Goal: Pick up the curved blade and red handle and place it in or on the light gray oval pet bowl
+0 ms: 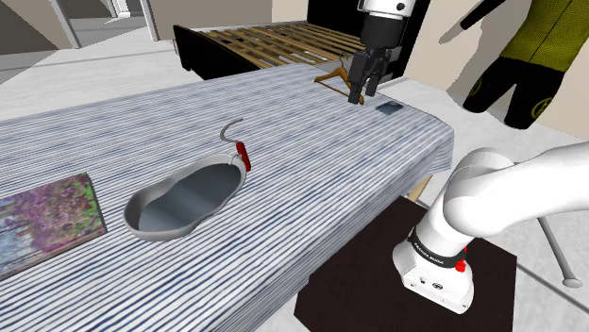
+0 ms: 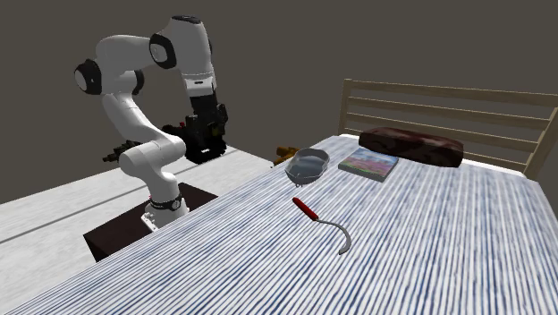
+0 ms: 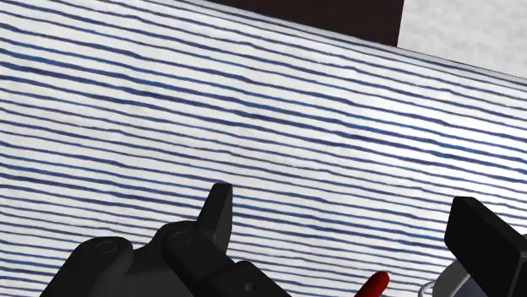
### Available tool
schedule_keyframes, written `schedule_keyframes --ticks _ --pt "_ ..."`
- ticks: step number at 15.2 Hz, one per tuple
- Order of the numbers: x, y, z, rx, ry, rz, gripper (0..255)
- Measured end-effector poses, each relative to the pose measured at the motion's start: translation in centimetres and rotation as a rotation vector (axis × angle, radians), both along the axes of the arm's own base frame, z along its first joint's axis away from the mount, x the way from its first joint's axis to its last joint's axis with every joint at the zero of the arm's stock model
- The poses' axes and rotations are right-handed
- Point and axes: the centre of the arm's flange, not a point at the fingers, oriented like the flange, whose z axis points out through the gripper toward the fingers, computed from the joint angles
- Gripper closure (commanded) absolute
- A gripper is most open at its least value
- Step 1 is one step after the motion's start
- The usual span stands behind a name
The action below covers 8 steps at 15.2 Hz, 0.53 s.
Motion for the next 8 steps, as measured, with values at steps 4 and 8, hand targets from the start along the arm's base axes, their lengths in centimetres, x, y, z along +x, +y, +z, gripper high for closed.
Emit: schedule_keyframes --ticks 4,8 --pt "2.3 0.6 -1.3 0.0 0.005 0.001 0" --pt "6.8 1.6 -3.7 -0.001 0.012 0.003 0"
